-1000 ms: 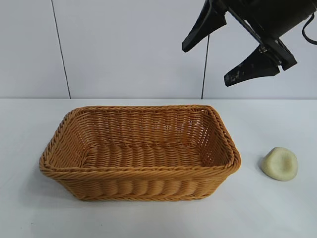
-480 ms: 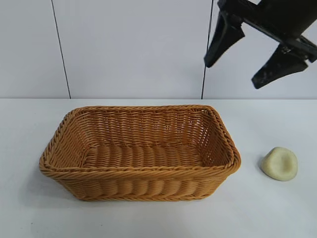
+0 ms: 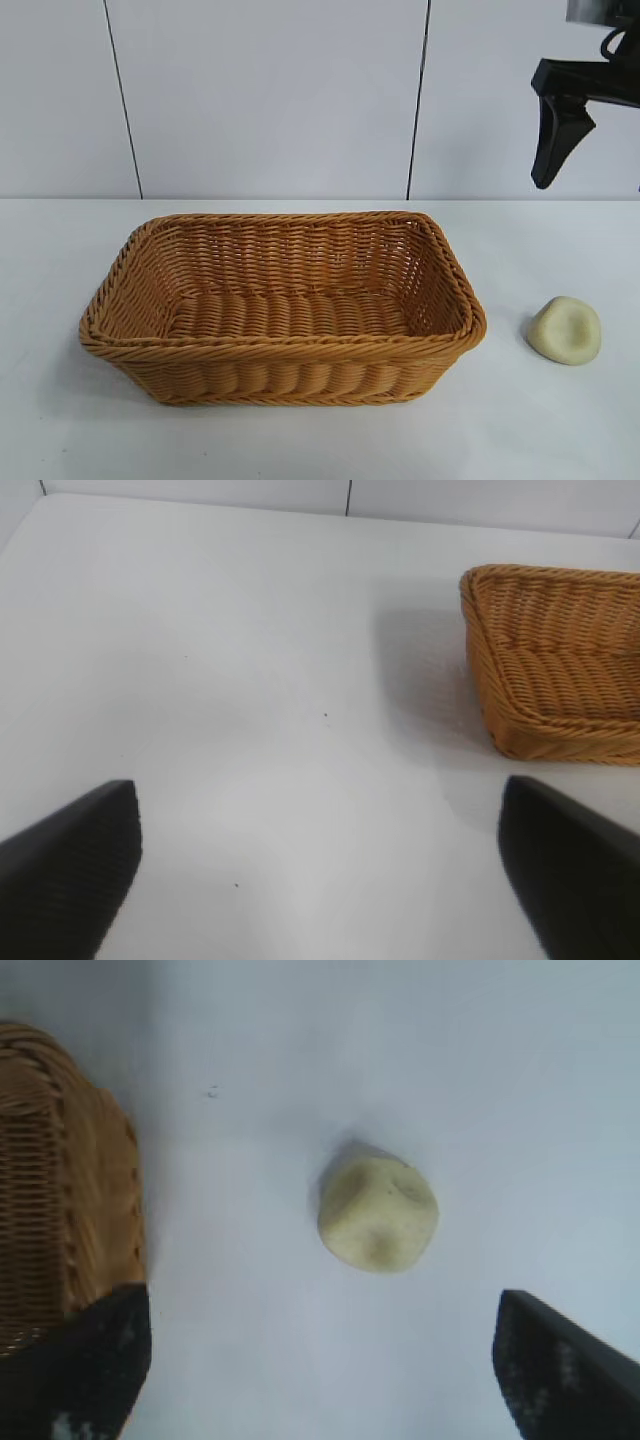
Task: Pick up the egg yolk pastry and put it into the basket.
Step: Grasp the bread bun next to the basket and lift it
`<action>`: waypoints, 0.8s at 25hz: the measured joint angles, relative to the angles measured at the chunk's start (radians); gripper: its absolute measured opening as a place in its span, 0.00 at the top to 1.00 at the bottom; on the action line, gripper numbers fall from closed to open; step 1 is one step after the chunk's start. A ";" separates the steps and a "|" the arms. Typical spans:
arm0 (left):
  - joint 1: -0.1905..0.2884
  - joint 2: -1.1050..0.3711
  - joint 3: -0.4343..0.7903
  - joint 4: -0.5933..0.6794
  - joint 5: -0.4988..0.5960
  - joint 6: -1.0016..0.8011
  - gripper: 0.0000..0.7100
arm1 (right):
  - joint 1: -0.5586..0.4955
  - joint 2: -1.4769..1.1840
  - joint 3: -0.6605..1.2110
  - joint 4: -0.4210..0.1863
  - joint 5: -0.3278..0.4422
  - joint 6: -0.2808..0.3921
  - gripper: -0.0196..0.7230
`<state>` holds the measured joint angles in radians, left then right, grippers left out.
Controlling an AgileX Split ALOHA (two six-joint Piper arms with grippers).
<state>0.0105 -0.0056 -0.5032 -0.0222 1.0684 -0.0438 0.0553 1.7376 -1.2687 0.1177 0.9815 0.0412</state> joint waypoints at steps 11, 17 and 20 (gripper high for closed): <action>0.000 0.000 0.000 0.000 0.000 0.000 0.02 | -0.005 0.283 -0.001 -0.022 -0.092 0.000 0.08; 0.000 0.000 0.000 0.000 0.000 0.000 0.02 | -0.005 0.325 -0.001 -0.022 -0.124 0.000 0.08; 0.000 0.000 0.000 0.000 0.000 0.000 0.02 | -0.005 0.325 0.000 -0.021 -0.145 0.000 0.11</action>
<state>0.0105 -0.0056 -0.5032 -0.0222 1.0684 -0.0438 0.0503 2.0629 -1.2688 0.0963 0.8367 0.0412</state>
